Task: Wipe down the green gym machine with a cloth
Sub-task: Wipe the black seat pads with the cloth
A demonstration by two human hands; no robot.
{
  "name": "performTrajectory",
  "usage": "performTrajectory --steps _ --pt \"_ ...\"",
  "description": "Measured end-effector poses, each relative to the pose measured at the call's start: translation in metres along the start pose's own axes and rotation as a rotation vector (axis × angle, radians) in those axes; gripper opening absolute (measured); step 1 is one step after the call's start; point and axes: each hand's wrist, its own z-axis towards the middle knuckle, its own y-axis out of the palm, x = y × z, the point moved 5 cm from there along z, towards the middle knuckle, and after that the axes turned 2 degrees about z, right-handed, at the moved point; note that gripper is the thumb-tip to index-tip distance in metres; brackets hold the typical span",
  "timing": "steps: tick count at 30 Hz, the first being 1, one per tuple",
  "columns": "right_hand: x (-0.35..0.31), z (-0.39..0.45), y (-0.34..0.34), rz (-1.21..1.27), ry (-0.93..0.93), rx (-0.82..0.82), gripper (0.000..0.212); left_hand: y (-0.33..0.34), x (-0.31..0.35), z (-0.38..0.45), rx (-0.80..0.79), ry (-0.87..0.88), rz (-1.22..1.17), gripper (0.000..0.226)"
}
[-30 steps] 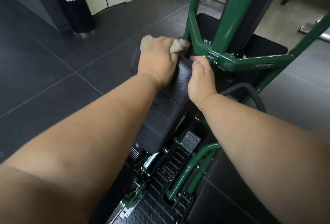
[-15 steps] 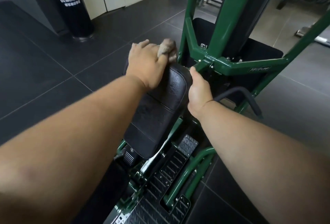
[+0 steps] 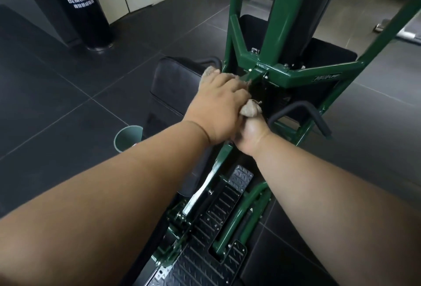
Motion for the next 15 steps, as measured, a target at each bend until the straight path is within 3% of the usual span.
performTrajectory --steps 5,8,11,15 --pt "-0.022 -0.012 -0.018 -0.014 0.039 0.056 0.06 0.004 0.012 -0.012 0.074 -0.03 0.109 0.044" --pt "-0.034 -0.019 -0.025 -0.162 -0.017 0.068 0.069 0.023 0.031 -0.041 0.083 0.085 0.203 0.045" --pt "-0.04 -0.028 -0.025 -0.368 -0.074 0.046 0.068 0.054 0.036 -0.098 -0.05 0.202 0.342 0.058" --pt "-0.047 -0.036 -0.016 -0.534 -0.176 0.055 0.057 0.076 0.031 -0.159 -0.226 0.292 0.387 0.059"
